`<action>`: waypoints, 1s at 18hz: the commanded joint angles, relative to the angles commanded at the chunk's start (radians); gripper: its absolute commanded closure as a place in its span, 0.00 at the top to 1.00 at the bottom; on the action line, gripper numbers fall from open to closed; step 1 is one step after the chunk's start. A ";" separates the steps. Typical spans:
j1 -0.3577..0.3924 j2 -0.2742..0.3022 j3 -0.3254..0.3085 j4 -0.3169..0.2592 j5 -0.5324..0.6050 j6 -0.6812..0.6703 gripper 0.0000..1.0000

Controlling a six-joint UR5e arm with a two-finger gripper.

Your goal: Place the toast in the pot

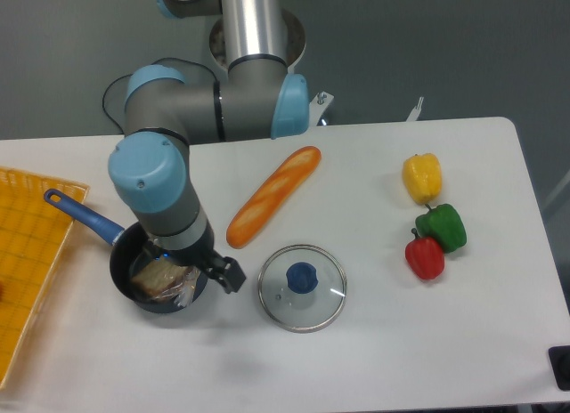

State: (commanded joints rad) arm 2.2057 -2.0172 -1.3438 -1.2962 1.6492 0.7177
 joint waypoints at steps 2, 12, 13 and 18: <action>0.029 0.000 0.002 0.000 -0.017 0.054 1.00; 0.152 0.012 -0.021 -0.012 -0.022 0.276 1.00; 0.166 0.012 -0.026 -0.011 -0.022 0.310 1.00; 0.209 0.014 -0.034 -0.011 -0.025 0.431 1.00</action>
State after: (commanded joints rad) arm 2.4144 -2.0034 -1.3775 -1.3070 1.6245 1.1486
